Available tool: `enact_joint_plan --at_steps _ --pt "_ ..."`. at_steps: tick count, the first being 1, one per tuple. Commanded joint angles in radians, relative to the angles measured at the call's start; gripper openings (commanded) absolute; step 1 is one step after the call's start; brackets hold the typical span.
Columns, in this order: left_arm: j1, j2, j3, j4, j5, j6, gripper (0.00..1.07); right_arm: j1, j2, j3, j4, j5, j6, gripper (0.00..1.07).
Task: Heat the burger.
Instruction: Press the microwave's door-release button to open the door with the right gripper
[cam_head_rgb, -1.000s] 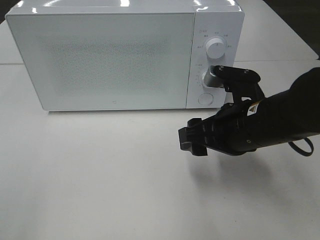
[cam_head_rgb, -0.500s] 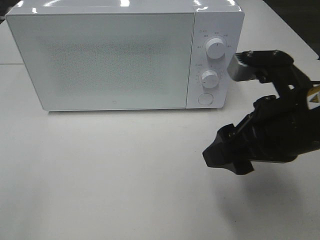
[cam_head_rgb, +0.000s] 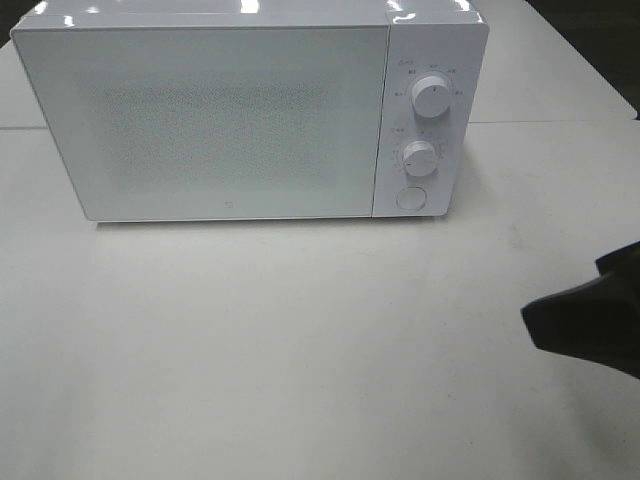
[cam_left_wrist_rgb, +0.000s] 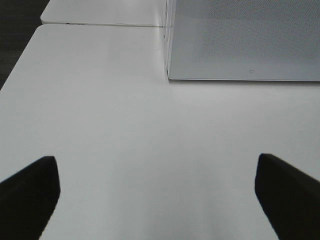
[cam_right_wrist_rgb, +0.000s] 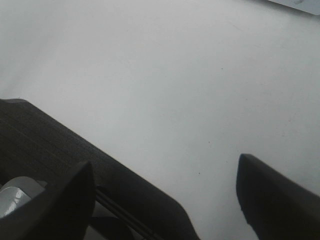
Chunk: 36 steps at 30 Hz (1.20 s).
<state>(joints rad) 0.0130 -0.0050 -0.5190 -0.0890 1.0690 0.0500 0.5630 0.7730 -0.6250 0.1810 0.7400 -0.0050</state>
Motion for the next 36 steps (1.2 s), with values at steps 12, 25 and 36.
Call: enact_joint_plan --at_steps 12,25,36 --pt "0.002 -0.017 0.003 -0.001 0.0 -0.004 0.98 -0.289 -0.376 0.015 -0.069 0.208 0.019 0.77" --pt "0.002 -0.017 0.003 -0.001 0.0 -0.004 0.98 -0.471 -0.692 0.105 -0.107 0.248 0.082 0.76" --pt "0.002 -0.017 0.003 -0.002 0.0 -0.004 0.98 -0.482 -0.804 0.123 -0.172 0.253 0.089 0.76"
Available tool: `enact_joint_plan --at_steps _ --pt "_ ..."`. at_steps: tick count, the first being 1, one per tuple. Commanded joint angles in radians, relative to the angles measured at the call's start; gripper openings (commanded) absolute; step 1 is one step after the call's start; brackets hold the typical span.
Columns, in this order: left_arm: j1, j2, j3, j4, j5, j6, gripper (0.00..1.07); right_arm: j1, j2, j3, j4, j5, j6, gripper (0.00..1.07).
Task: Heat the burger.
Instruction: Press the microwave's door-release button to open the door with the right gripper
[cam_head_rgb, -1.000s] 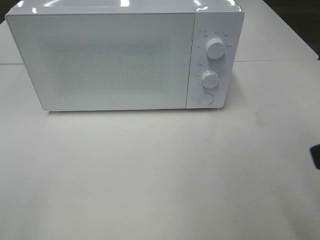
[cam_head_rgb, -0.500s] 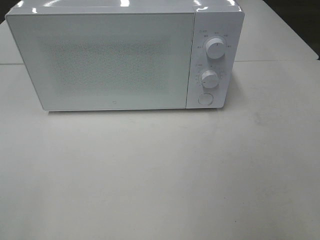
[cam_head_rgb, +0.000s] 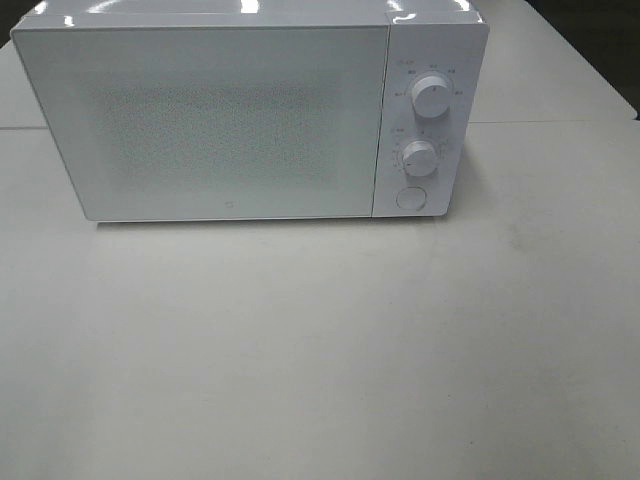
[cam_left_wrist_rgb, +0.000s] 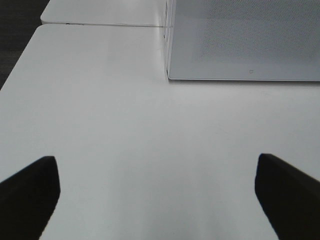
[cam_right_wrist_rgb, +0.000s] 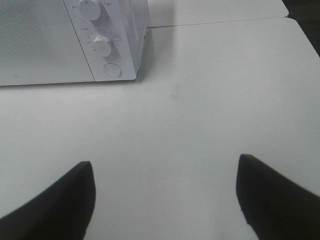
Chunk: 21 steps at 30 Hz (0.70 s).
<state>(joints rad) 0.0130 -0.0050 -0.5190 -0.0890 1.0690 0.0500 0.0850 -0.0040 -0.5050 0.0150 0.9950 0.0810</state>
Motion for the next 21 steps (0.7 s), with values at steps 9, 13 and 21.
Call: enact_joint_plan --at_steps 9,13,21 --pt "0.002 -0.016 0.003 -0.001 0.0 -0.004 0.98 -0.004 -0.027 0.003 -0.006 -0.002 0.002 0.76" --pt "0.002 -0.016 0.003 -0.001 0.0 -0.004 0.98 -0.004 -0.027 0.003 -0.006 -0.002 0.002 0.76" --pt "0.002 -0.016 0.003 -0.001 0.0 -0.004 0.98 -0.004 0.032 0.003 0.002 -0.004 0.002 0.76"
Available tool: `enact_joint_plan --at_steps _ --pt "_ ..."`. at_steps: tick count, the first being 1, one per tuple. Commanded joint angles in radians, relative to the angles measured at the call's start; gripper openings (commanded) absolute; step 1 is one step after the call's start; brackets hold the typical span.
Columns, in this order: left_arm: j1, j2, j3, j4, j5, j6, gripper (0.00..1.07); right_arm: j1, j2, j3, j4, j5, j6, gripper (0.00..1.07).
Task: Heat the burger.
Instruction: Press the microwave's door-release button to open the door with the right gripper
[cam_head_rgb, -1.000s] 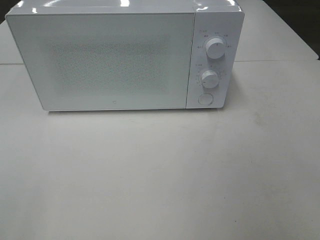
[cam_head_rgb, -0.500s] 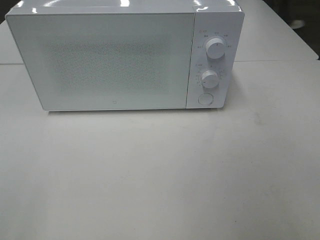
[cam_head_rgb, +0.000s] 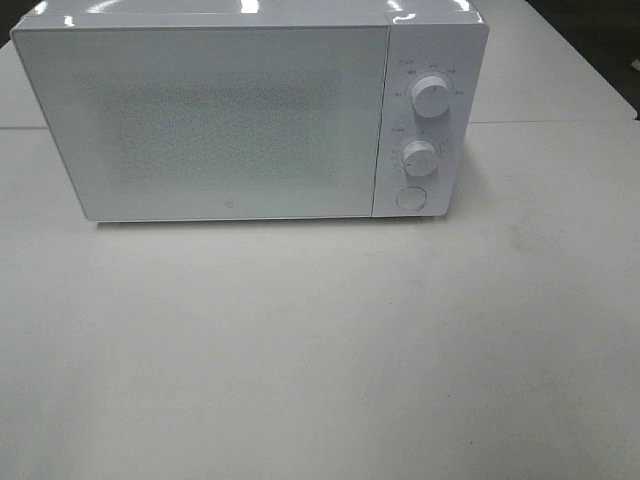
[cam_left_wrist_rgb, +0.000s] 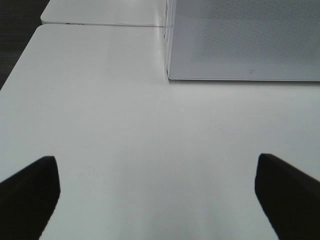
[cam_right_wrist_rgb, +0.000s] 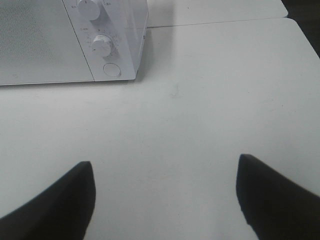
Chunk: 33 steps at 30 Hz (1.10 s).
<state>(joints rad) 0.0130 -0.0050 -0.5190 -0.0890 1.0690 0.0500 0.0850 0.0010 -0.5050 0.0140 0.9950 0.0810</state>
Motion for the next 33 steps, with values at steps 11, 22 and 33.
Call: enact_joint_plan --at_steps 11,22,33 --pt "0.002 -0.016 0.003 -0.001 0.0 -0.004 0.98 -0.004 0.248 -0.023 0.003 -0.118 0.002 0.76" --pt "0.002 -0.016 0.003 -0.001 0.0 -0.004 0.98 -0.004 0.469 -0.02 0.001 -0.431 -0.009 0.76" --pt "0.002 -0.016 0.003 -0.001 0.0 -0.004 0.98 -0.004 0.729 -0.02 -0.005 -0.664 -0.009 0.76"
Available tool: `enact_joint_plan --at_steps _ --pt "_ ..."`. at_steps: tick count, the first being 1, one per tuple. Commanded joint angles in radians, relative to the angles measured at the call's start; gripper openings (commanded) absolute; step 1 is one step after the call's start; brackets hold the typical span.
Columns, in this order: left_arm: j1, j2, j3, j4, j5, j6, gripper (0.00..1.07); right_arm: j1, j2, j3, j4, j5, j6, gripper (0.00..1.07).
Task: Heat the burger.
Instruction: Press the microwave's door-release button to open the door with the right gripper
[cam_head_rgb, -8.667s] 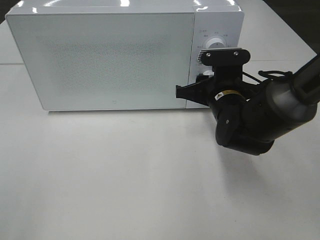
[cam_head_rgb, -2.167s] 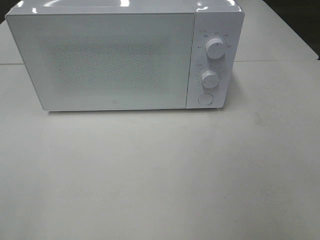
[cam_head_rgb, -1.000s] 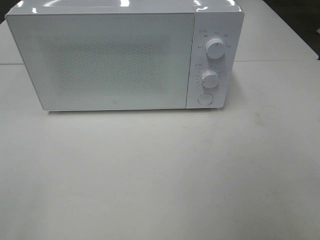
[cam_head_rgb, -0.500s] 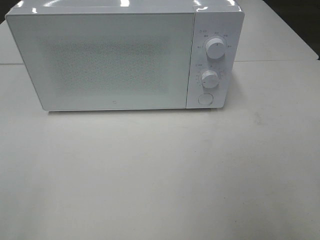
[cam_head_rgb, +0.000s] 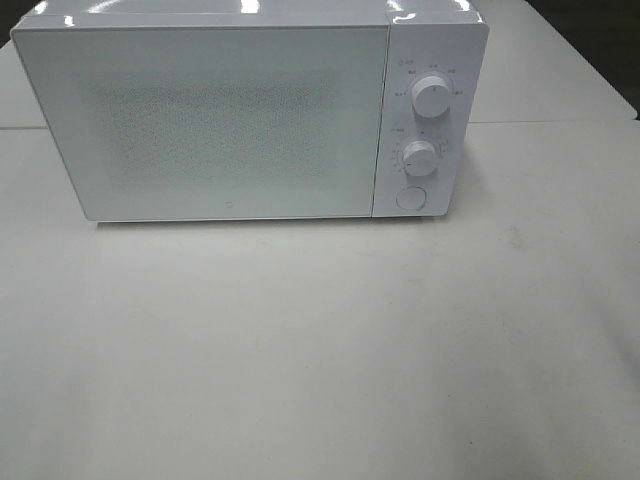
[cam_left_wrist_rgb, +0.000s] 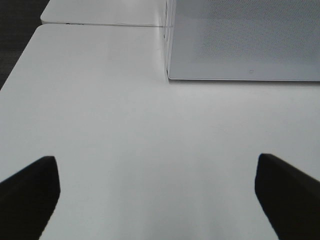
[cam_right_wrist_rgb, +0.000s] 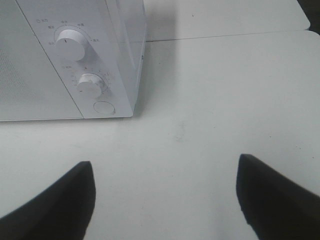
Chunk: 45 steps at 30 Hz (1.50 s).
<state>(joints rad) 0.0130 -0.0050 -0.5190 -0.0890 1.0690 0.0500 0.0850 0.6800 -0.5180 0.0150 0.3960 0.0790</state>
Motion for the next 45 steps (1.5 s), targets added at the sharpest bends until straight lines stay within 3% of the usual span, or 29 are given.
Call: enact_joint_plan --at_steps 1,18,27,33,39,45 --pt "0.002 -0.016 0.003 -0.001 0.0 -0.004 0.98 -0.004 0.074 -0.006 -0.008 -0.092 -0.007 0.76" --pt "0.002 -0.016 0.003 -0.001 0.0 -0.004 0.98 -0.004 0.402 0.235 0.014 -0.916 -0.068 0.76" --pt "0.002 -0.016 0.003 -0.001 0.0 -0.004 0.98 0.02 0.579 0.284 0.112 -1.109 -0.147 0.76" --pt "0.002 -0.016 0.003 -0.001 0.0 -0.004 0.98 0.175 0.709 0.289 0.265 -1.237 -0.237 0.76" --pt "0.002 -0.016 0.003 -0.001 0.0 -0.004 0.98 0.393 0.849 0.283 0.528 -1.43 -0.299 0.76" --pt "0.002 -0.016 0.003 -0.001 0.0 -0.004 0.98 0.525 0.924 0.224 0.66 -1.448 -0.36 0.76"
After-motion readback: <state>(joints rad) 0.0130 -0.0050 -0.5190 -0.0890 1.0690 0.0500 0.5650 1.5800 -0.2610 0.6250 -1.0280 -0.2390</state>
